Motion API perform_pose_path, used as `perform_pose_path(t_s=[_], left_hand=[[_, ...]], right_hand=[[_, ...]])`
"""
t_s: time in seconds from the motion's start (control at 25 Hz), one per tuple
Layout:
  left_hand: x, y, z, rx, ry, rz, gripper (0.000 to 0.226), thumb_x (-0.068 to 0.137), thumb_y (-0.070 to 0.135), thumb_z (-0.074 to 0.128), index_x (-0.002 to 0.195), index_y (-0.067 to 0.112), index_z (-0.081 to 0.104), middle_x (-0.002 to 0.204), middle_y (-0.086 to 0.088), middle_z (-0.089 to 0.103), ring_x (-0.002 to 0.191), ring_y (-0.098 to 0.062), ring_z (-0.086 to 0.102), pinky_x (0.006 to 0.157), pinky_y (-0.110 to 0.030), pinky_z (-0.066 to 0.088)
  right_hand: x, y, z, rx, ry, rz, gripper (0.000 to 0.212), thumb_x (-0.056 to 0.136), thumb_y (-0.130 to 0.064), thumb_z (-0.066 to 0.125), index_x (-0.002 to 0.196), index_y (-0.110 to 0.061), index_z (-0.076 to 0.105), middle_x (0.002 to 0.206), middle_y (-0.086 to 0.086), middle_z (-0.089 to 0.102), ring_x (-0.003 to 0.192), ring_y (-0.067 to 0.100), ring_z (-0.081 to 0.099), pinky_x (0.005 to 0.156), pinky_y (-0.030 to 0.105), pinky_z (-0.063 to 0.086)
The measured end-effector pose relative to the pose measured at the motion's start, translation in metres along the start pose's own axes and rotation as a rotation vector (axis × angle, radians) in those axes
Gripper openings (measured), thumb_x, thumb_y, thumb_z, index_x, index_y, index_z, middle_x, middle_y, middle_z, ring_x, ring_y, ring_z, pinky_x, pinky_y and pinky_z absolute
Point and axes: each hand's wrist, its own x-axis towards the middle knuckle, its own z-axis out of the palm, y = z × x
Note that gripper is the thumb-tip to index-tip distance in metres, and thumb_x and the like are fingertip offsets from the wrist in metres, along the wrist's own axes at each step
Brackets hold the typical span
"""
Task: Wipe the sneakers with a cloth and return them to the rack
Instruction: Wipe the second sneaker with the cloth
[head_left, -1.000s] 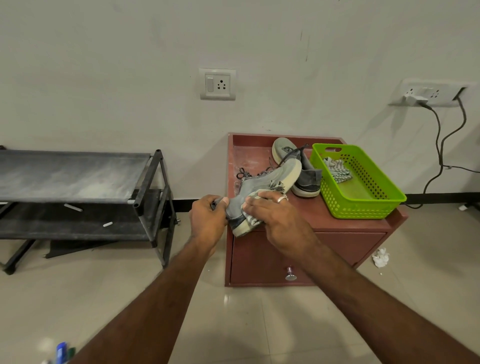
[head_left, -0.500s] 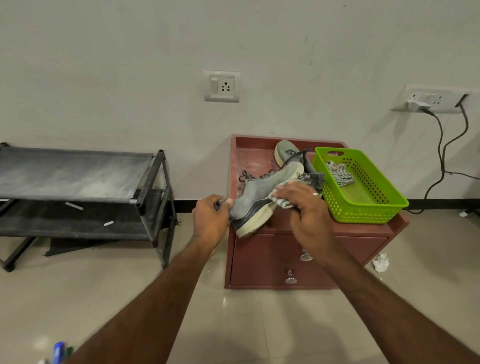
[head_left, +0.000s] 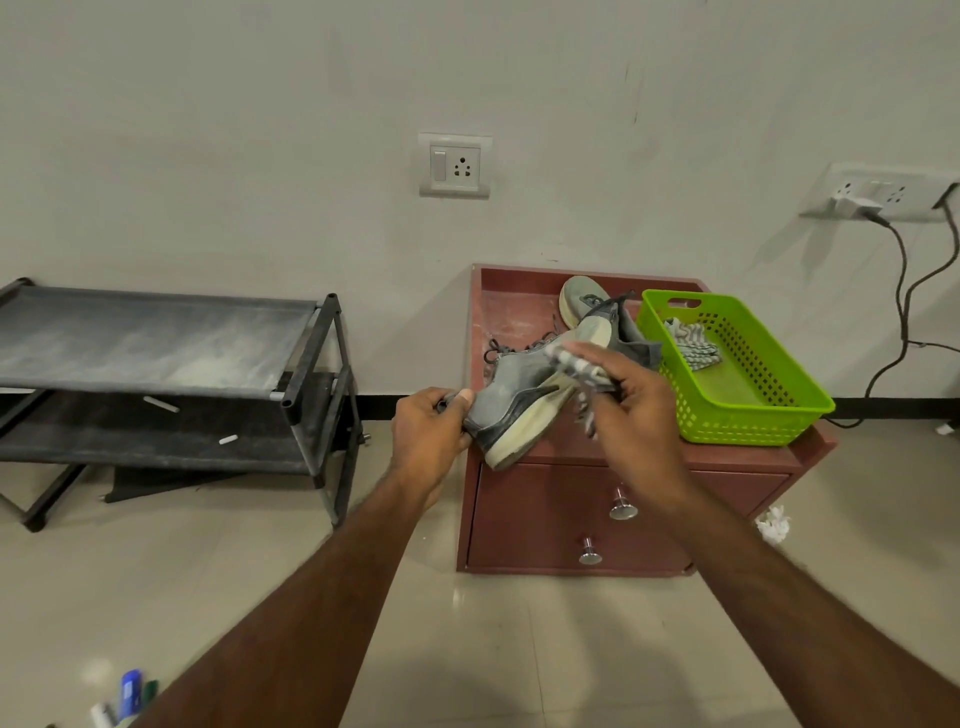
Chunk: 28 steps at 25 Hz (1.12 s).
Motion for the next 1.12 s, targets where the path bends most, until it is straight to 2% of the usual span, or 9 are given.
perform_pose_path(t_s=[0.08,0.2,0.44,0.56,0.8,0.88,0.96,1.04,1.12], left_hand=[[-0.001,0.0,0.0,-0.005,-0.025,0.023,0.02,0.099,0.017,0.06,0.093,0.001,0.072,0.072,-0.006,0.061,0.062,-0.004,0.06,0.065,-0.025,0.058],[-0.002,-0.005,0.001,0.117,-0.005,0.101,0.022,0.093,0.033,0.063,0.088,0.015,0.074,0.078,-0.006,0.071,0.075,-0.017,0.07,0.079,-0.046,0.062],[-0.004,-0.01,0.003,0.138,0.058,0.105,0.013,0.093,0.027,0.064,0.09,0.02,0.075,0.084,0.0,0.075,0.087,-0.022,0.073,0.083,-0.051,0.06],[-0.005,-0.006,0.005,0.134,0.084,0.103,0.011,0.093,0.023,0.065,0.088,0.019,0.074,0.083,-0.002,0.074,0.087,-0.025,0.072,0.08,-0.052,0.06],[-0.005,-0.006,0.003,0.116,0.055,0.086,0.017,0.084,0.035,0.065,0.086,0.022,0.075,0.082,-0.005,0.075,0.086,-0.032,0.072,0.08,-0.055,0.06],[-0.004,-0.006,0.002,0.12,0.052,0.08,0.016,0.086,0.033,0.065,0.085,0.021,0.075,0.082,-0.007,0.075,0.087,-0.034,0.072,0.08,-0.056,0.059],[-0.004,-0.005,0.002,0.121,0.043,0.067,0.014,0.092,0.027,0.065,0.085,0.019,0.075,0.084,-0.008,0.074,0.09,-0.033,0.071,0.081,-0.055,0.059],[-0.002,-0.005,0.002,0.133,0.044,0.066,0.014,0.094,0.026,0.065,0.087,0.019,0.074,0.085,-0.006,0.074,0.09,-0.03,0.072,0.082,-0.053,0.06],[-0.003,-0.004,0.003,0.13,0.05,0.066,0.013,0.094,0.026,0.065,0.088,0.018,0.074,0.084,-0.005,0.074,0.089,-0.029,0.072,0.08,-0.052,0.06]], right_hand=[[0.019,0.019,-0.009,-0.153,0.144,0.002,0.04,0.089,0.008,0.057,0.117,-0.017,0.072,0.115,-0.009,0.072,0.108,0.003,0.065,0.098,0.034,0.053],[0.037,0.039,-0.007,-0.375,0.163,-0.07,0.05,0.079,0.011,0.053,0.118,-0.015,0.071,0.118,-0.006,0.069,0.115,0.008,0.062,0.104,0.035,0.047],[0.023,0.018,0.027,-0.565,-0.386,-0.227,0.047,0.074,0.001,0.045,0.106,-0.016,0.074,0.108,0.001,0.073,0.105,0.022,0.064,0.095,0.038,0.049],[0.01,0.007,0.023,-0.543,-0.465,-0.389,0.046,0.072,-0.013,0.036,0.099,-0.01,0.073,0.1,0.004,0.072,0.1,0.023,0.063,0.091,0.036,0.048],[-0.009,0.006,0.022,-0.269,-0.575,-0.385,0.055,0.067,0.019,0.046,0.106,-0.006,0.075,0.115,0.002,0.072,0.121,0.015,0.059,0.111,0.032,0.038],[-0.007,0.002,0.011,-0.058,-0.528,-0.167,0.049,0.075,0.025,0.048,0.105,-0.004,0.075,0.109,0.002,0.075,0.115,0.016,0.064,0.106,0.036,0.045],[0.001,0.006,-0.006,-0.002,-0.322,-0.049,0.042,0.083,0.021,0.053,0.106,-0.007,0.075,0.107,0.0,0.075,0.11,0.016,0.067,0.099,0.038,0.051],[0.006,0.013,-0.011,-0.178,-0.204,-0.161,0.049,0.078,0.019,0.051,0.109,-0.01,0.074,0.112,-0.003,0.073,0.115,0.012,0.063,0.103,0.038,0.048],[0.003,0.016,-0.002,-0.317,-0.267,-0.298,0.053,0.073,0.015,0.049,0.113,-0.011,0.073,0.116,-0.002,0.071,0.119,0.011,0.06,0.107,0.034,0.045]])
